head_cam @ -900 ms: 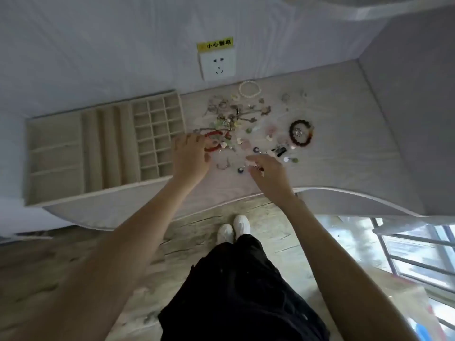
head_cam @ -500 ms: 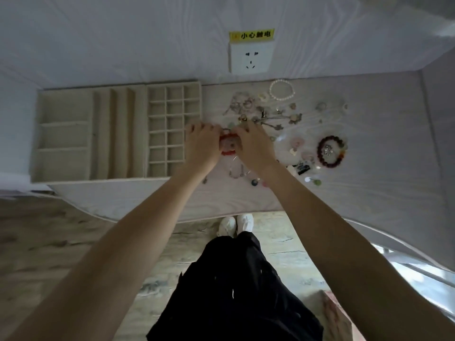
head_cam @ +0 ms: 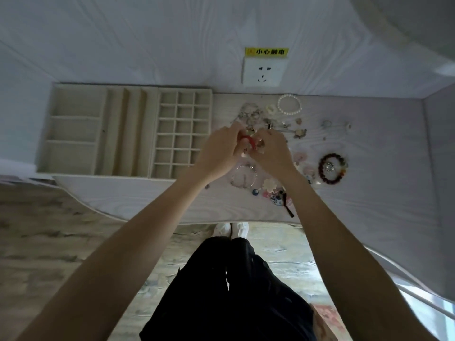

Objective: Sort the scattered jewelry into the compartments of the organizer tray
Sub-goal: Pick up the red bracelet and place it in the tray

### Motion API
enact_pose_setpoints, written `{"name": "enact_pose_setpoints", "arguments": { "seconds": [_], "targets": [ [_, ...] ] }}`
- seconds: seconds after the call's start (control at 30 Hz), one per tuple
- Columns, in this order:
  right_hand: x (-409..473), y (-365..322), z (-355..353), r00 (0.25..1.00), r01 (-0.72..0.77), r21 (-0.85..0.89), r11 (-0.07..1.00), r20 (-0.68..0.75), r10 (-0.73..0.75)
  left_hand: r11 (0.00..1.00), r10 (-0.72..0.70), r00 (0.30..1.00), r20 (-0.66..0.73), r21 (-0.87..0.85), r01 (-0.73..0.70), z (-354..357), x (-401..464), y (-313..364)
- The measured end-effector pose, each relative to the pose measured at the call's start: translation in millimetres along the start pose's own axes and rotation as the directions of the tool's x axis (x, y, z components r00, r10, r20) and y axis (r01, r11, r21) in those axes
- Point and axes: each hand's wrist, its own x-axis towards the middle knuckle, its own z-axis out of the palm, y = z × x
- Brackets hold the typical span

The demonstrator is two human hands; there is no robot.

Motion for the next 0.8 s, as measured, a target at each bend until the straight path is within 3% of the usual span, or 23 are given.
{"name": "enact_pose_setpoints", "arguments": {
  "seconds": [0.07,0.13,0.23,0.3,0.4,0.5,0.6,0.7,0.8],
  "targets": [
    [-10.1,-9.5,-14.5,0.997,-0.074,0.247,0.966,-0.010,0.079,0.974,0.001,1.000,0.028,-0.227,0.005,-12.4,1.2,11.6],
    [-18.4,-19.4,-28.2,0.977,-0.186,0.508,0.841,0.000,0.215,0.894,-0.036,0.997,0.071,-0.444,0.064,-23.9,6.8,21.6],
    [-23.1,-27.9,-41.8,0.943,-0.192,0.787,0.586,-0.016,0.331,0.651,-0.138,0.971,0.193,-0.722,0.236,-39.4,15.3,32.3],
    [-22.5,-31.2,-46.3,0.920,-0.203,0.843,0.499,-0.010,0.391,0.443,-0.158,0.932,0.327,-0.820,0.363,-42.8,18.1,29.2],
    [-15.8,-29.5,-38.7,0.876,-0.313,0.746,0.588,-0.012,0.481,0.322,-0.216,0.891,0.400,-0.832,0.452,-39.8,20.1,15.6],
    [-7.2,-30.3,-21.1,0.842,-0.437,0.549,0.713,-0.030,0.539,0.425,-0.298,0.872,0.389,-0.763,0.486,-34.6,24.2,0.9],
    [-2.8,-32.0,-5.1,0.834,-0.495,0.388,0.777,-0.038,0.550,0.594,-0.257,0.894,0.367,-0.670,0.445,-29.4,29.6,-13.9],
    [-5.2,-35.5,-2.8,0.850,-0.507,0.140,0.850,-0.083,0.521,0.689,-0.215,0.916,0.338,-0.612,0.388,-27.6,32.6,-22.4],
    [-11.7,-50.3,-10.4,0.846,-0.472,0.201,0.859,-0.171,0.505,0.702,-0.157,0.936,0.316,-0.631,0.331,-35.9,26.9,-24.4]
  ]
}}
